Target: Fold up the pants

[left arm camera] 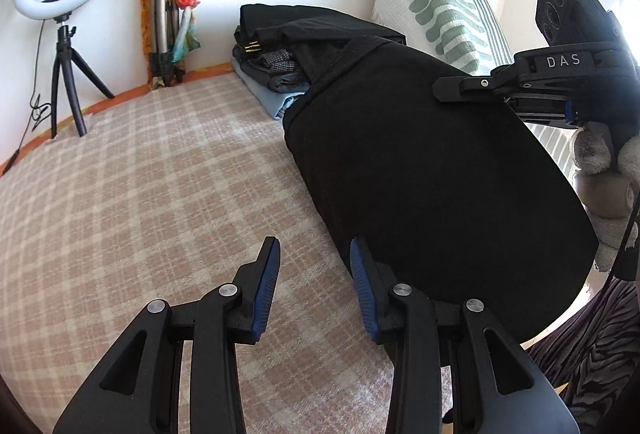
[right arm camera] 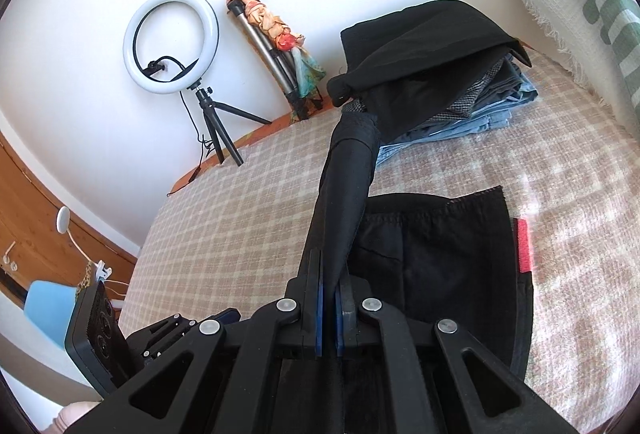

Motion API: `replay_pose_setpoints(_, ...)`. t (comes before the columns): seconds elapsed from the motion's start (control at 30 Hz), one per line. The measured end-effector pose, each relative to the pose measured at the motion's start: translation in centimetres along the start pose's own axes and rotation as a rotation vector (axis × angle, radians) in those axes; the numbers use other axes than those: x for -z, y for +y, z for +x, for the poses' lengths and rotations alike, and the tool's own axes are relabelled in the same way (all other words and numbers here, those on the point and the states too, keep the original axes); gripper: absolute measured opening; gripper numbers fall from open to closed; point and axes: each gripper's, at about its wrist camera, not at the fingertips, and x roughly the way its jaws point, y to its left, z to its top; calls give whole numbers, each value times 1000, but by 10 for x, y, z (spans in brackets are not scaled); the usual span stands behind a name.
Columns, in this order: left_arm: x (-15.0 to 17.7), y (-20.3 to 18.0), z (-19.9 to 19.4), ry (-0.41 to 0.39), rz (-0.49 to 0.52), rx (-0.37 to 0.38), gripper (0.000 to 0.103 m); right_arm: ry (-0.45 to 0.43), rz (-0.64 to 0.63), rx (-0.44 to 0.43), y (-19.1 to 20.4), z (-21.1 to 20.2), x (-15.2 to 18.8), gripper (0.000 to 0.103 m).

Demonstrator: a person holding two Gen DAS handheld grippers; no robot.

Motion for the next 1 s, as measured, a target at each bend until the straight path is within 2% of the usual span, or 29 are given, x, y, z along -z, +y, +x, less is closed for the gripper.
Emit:
replay_pose_setpoints(0.23,-9,-24,12,0,61,18,35,-12,62,78,-48,-14,7,2)
replay_pose_setpoints(0.5,-20,-59,25,-20,157,50,35,-1,96,183,-85,-18,20,1)
replay_pose_setpoints(0.57,-20,-69,30,-15,191,59,35,10,80,233,-91,-14,23,1)
replay_pose_setpoints(0.7,-14,-88,44,10,274,45,35,64,83,246,-102,3,31,2)
replay_pose_setpoints(0.77,-9,-93,52,34,317,33,35,83,76,270,-105,7,30,10)
replay_pose_setpoints(0.83,-5,-93,58,54,323,30,35,63,77,297,-107,2,27,30)
replay_pose_setpoints(1.0,-2,-89,62,73,300,46,35,-55,-17,279,-84,-15,10,34)
